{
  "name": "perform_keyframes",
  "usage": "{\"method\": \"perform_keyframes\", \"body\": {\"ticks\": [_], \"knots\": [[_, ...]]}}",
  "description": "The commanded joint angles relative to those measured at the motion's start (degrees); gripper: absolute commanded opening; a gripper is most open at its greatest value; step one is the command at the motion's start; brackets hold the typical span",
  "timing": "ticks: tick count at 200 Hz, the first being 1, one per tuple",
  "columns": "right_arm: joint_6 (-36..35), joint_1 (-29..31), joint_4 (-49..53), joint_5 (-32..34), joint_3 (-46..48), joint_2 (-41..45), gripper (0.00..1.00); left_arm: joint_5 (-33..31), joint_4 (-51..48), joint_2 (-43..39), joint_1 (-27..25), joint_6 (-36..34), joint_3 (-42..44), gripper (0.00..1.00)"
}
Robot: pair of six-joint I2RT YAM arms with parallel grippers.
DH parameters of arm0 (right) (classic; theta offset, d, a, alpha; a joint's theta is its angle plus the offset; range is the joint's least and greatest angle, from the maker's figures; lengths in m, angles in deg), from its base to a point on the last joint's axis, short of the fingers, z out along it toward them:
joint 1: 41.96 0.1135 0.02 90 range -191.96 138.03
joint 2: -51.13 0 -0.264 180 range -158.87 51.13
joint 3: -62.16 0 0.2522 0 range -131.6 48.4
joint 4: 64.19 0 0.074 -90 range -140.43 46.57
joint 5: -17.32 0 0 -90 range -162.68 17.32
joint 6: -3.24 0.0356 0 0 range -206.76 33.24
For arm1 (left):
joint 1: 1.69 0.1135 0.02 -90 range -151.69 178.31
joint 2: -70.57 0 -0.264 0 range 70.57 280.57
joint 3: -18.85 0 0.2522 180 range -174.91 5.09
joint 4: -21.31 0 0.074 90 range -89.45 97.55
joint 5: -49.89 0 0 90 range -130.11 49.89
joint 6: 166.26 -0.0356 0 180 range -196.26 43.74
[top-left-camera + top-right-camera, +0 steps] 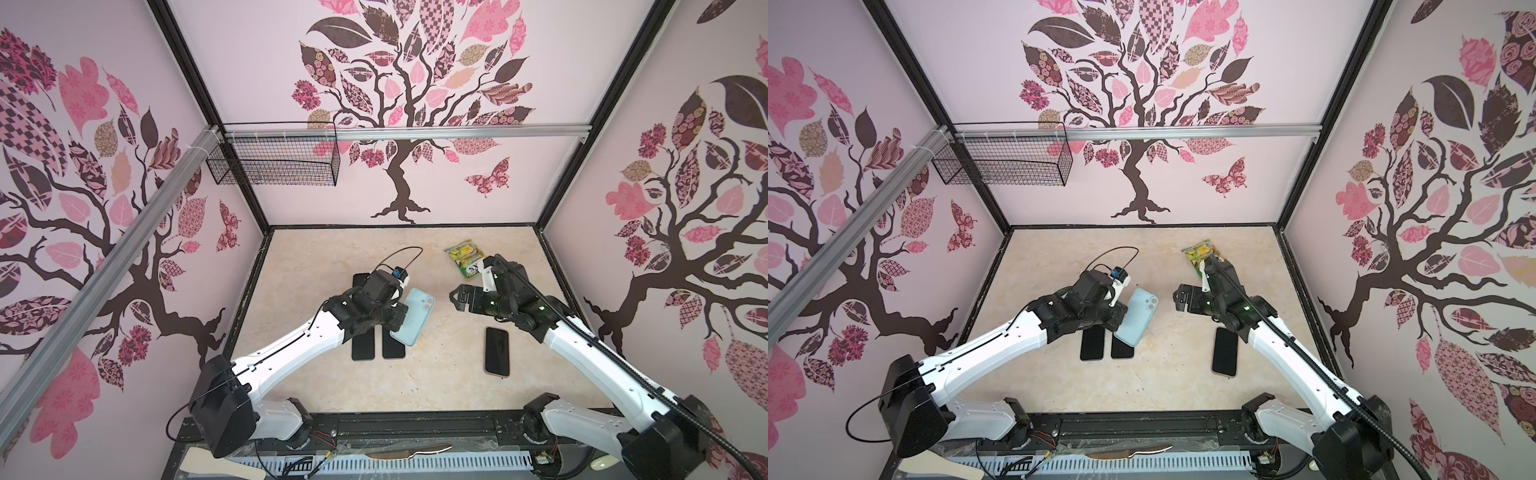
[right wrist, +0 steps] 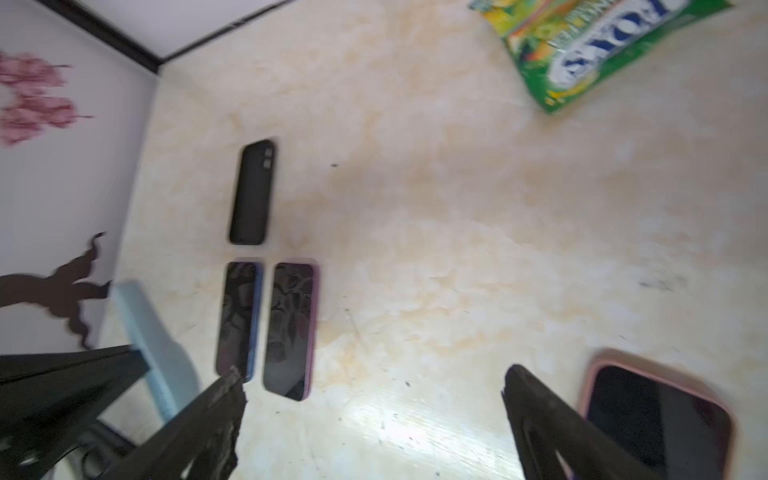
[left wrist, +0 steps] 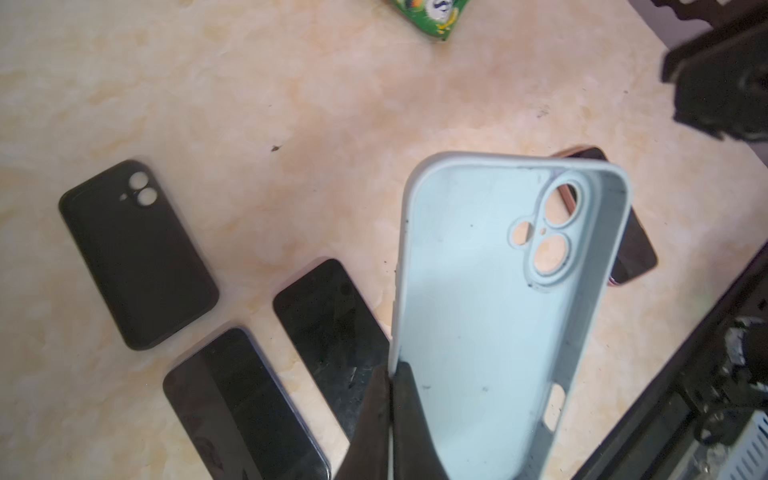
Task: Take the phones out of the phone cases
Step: 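Lay the light blue case down with left gripper while right moves to pink-cased phone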
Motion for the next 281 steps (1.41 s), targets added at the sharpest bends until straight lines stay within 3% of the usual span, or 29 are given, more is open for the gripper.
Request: {"method": "perform_keyframes", "body": {"ticks": [1, 37, 104, 147, 172, 220, 281], "knots": [[5.43, -0.29, 9.33, 12.88, -5.60, -4.38, 0.99, 0.07, -0.43, 2.03, 1.45, 4.48, -3.61, 0.00], [5.82, -0.26, 10.72, 14.36, -4.64, -7.62, 0.99, 1.64, -1.04, 8.70, 3.68, 6.16, -6.71, 0.00], [-0.04, -0.26, 3.05, 9.97, 3.33, 3.21, 1.00, 3.99, -1.61, 22.57, 7.83, 8.90, -15.69, 0.00], [-2.87, -0.25, 1.46, 7.23, 4.02, 5.55, 1.00, 6.33, -2.19, 29.76, 12.68, 9.39, -20.76, 0.00], [-2.53, -0.32, 2.98, 8.83, 3.60, 5.29, 0.99, 7.77, -2.91, 32.98, 15.97, 10.59, -23.28, 0.00], [-1.35, -0.27, 4.89, 11.16, 3.81, 5.33, 1.00, 6.17, -7.13, 39.64, 19.71, 13.15, -30.58, 0.00], [-2.08, -0.30, 5.60, 11.44, 3.82, 5.25, 0.99, 4.33, -10.90, 45.51, 20.33, 12.97, -37.14, 0.00]]}}
